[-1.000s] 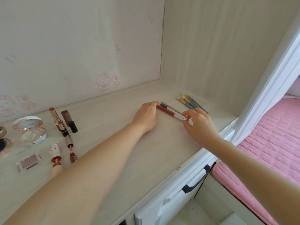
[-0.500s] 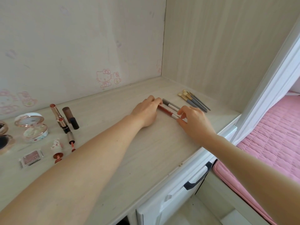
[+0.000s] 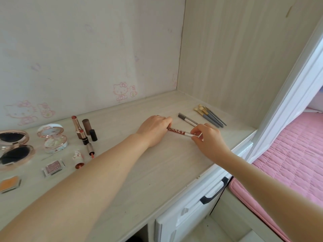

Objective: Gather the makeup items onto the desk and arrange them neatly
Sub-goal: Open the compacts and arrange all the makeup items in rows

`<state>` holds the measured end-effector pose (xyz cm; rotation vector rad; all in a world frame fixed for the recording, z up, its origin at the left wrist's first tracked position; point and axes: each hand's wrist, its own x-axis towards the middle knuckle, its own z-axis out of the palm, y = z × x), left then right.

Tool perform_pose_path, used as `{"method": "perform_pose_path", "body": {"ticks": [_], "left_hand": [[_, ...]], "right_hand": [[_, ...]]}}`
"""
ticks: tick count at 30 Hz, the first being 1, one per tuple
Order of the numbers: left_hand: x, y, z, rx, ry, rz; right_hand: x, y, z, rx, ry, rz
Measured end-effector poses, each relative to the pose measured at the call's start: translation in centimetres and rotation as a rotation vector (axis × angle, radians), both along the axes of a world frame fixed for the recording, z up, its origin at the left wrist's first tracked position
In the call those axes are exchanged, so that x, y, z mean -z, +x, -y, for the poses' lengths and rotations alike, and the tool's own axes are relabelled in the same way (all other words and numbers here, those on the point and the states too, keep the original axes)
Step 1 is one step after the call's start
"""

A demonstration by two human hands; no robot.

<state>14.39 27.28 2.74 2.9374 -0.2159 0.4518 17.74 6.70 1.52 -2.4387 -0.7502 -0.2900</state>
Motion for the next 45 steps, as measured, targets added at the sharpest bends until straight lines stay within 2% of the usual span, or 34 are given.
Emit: {"method": "perform_pose_path", "body": {"ticks": [9, 19, 23, 29, 36, 45], "left_hand": [[-1.7, -8.7, -2.8, 0.042, -0.280, 0.150], [-2.5, -20.9, -6.5, -0.122, -0.437, 0.323], [-2.2, -25.3, -8.1, -0.205, -0.408, 0.361], [-1.1, -30.8, -9.6, -0.295, -0.371, 0.396], [-0.3, -34.8, -10.3, -0.392, -0.092, 0.435], [1.2, -37.2, -11.4, -0.423, -0.123, 0.426]], "right_hand": [[-2.1, -4.3, -1.7, -0.072, 0.324, -0.238], [-3.9, -12.0, -7.0, -0.315, 0.587, -0.638], [-4.0, -14.9, -9.6, -0.392, 0.593, -0.767], [-3.6, -19.2, -13.7, -0.439, 0.581, -0.768], [-2.6, -23.6, -17.8, -0.516, 0.576, -0.855], [-0.4, -26.1, -20.0, -0.526, 0.596, -0.878]]}}
